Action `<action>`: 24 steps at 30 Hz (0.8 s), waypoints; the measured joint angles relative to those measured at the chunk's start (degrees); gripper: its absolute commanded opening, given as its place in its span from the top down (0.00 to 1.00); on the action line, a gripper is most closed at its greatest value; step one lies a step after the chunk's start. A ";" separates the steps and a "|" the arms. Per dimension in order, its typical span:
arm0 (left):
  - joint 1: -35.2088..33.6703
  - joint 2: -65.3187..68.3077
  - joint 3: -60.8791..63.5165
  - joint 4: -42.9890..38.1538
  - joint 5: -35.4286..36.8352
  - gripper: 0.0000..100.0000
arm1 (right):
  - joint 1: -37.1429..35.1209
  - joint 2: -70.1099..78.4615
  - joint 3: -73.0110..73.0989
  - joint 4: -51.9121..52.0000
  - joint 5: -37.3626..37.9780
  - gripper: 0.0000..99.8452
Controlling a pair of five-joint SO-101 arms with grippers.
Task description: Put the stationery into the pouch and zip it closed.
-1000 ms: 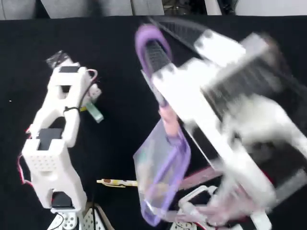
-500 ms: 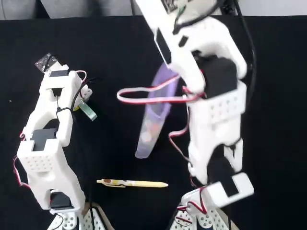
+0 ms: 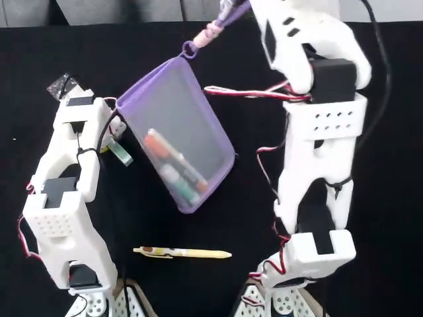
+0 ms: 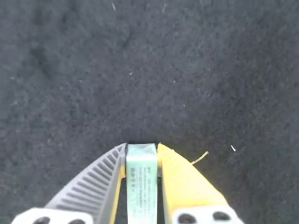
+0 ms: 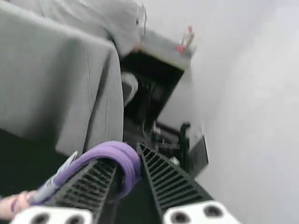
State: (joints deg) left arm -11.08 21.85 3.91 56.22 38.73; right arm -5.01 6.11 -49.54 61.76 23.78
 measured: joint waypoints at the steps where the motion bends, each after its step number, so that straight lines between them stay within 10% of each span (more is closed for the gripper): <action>1: -0.09 -0.18 0.00 0.00 0.00 0.97 | 0.79 -0.53 0.00 2.02 0.00 0.99; 16: -8.18 -0.18 -4.92 -1.14 -0.09 0.97 | 3.25 -15.65 0.00 17.67 -6.77 0.99; 24: -8.00 -0.18 -25.67 16.09 0.79 0.97 | 1.23 -18.37 0.00 18.90 -6.77 0.99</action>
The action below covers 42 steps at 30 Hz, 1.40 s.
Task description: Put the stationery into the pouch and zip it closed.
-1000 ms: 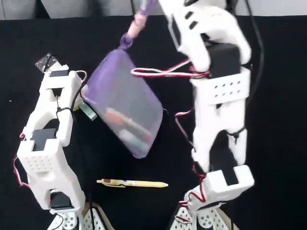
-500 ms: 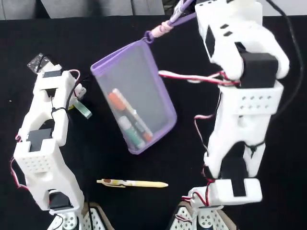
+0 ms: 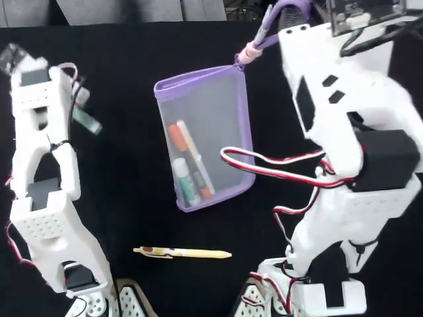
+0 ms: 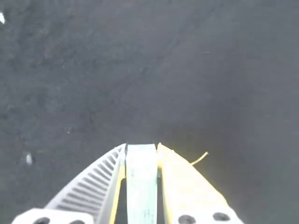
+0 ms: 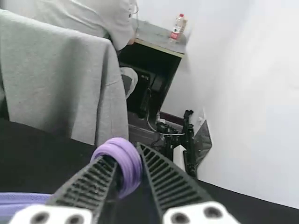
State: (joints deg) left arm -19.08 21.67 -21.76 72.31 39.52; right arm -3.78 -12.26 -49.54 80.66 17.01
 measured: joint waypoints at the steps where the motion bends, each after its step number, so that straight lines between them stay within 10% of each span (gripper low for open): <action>1: 0.62 0.00 -3.52 2.55 0.88 0.97 | -0.62 0.00 0.00 0.09 0.00 0.99; 14: 16.35 -2.46 -68.66 27.08 5.01 0.97 | -1.41 0.00 0.00 1.14 0.00 0.99; 22: 26.46 -5.19 -71.47 28.13 4.48 0.97 | -1.41 0.00 0.00 1.14 0.00 0.99; 30: 32.62 -4.75 -71.91 28.13 -17.58 0.97 | -1.41 0.00 0.00 1.14 0.00 0.99; 42: 37.36 -13.80 -67.16 28.40 -22.42 0.97 | -1.41 -2.90 0.00 1.14 0.00 0.99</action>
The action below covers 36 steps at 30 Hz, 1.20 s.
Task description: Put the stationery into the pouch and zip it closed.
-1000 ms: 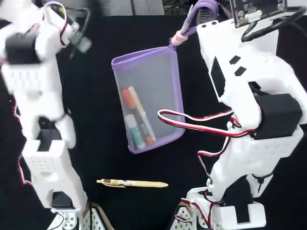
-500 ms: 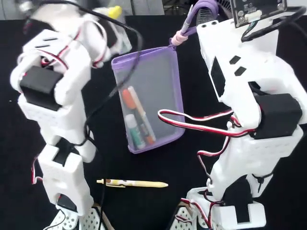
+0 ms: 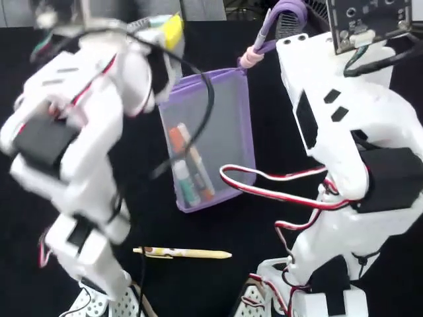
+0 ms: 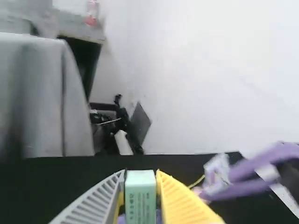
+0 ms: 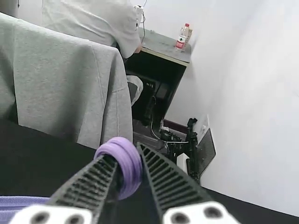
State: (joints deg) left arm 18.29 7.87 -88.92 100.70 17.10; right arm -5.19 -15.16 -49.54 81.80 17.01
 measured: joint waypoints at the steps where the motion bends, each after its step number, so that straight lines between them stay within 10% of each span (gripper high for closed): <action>1: 1.41 -2.90 2.55 0.00 0.00 0.97 | 0.00 0.00 0.00 0.00 0.00 0.99; 11: 3.69 -32.97 45.36 -7.74 -0.18 0.97 | 0.00 0.00 0.00 0.00 0.00 0.99; 26: -4.40 -64.79 122.64 -77.45 -0.35 0.97 | 0.00 0.00 0.00 0.00 0.00 0.99; 36: -7.91 -65.67 138.46 -103.91 0.18 0.97 | 0.00 0.00 0.00 0.35 0.00 0.99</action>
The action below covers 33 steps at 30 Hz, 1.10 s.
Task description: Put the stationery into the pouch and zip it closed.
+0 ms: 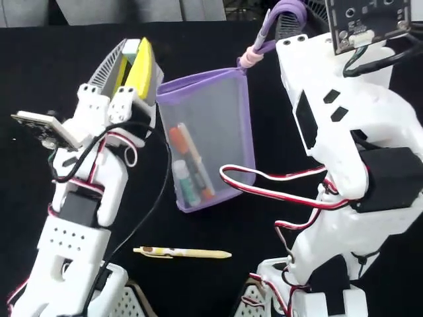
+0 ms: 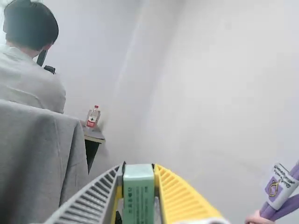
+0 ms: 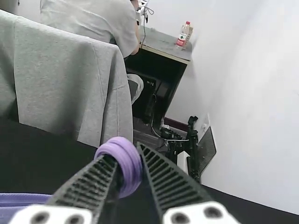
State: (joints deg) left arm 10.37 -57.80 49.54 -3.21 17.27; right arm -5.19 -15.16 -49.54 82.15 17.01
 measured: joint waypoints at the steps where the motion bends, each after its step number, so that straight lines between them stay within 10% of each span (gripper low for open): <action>1: 0.18 1.05 0.09 -0.88 1.14 0.97 | 0.00 0.00 0.00 0.00 0.00 0.99; 33: 8.09 4.92 13.98 -7.03 10.55 0.96 | 0.00 0.00 0.00 0.00 0.00 0.99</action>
State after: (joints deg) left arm 18.46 -52.88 63.52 -10.24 27.82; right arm -5.19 -15.16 -49.54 82.15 17.01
